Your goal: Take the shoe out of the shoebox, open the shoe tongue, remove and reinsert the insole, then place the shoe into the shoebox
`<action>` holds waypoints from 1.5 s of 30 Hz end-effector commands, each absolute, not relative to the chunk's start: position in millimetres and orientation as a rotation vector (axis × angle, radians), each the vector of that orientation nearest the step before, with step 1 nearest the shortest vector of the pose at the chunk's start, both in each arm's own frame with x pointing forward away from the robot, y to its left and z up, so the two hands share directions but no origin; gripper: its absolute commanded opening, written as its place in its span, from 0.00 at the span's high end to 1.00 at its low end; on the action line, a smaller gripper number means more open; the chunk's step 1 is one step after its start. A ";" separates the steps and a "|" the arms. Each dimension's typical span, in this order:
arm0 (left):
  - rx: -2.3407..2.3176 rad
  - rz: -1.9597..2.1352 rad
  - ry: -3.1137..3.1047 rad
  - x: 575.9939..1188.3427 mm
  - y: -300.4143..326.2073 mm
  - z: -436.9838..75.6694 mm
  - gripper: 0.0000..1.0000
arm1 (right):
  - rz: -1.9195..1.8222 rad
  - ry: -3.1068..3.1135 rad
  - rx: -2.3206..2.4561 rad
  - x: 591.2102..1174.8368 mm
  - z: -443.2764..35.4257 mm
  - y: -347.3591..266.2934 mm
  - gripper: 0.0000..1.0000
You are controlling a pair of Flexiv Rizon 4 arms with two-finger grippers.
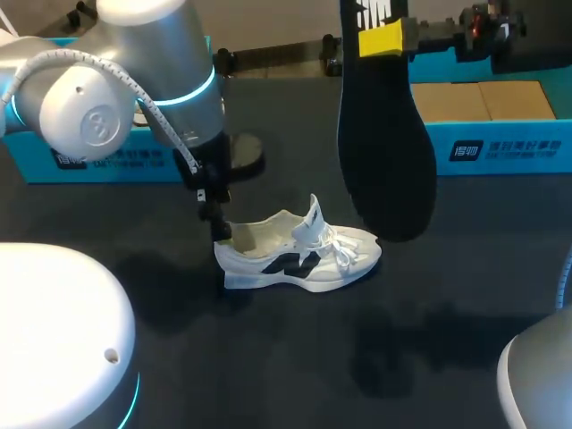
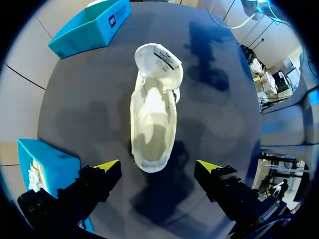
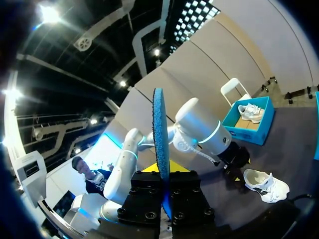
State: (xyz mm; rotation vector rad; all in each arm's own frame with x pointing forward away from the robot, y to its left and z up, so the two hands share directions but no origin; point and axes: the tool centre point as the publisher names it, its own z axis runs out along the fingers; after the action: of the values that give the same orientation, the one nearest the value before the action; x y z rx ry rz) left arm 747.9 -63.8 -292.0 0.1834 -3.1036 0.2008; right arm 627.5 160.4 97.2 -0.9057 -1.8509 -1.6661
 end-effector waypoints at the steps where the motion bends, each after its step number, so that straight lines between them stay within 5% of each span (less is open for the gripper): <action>1: 0.190 0.190 -3.113 744.3 -65.0 -291.0 0.00 | -1.660 -1.853 -0.907 630.3 98.5 164.0 1.00; 45: 0.002 0.405 -3.087 797.6 -115.6 -323.3 0.00 | -1.660 -1.853 -0.907 630.3 98.5 164.0 1.00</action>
State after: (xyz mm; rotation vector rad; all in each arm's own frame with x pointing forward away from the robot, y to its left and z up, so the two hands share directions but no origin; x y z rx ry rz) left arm 792.0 -103.0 -320.2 0.0007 -3.0901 0.4342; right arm 627.5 160.4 97.2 -0.9057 -1.8510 -1.6661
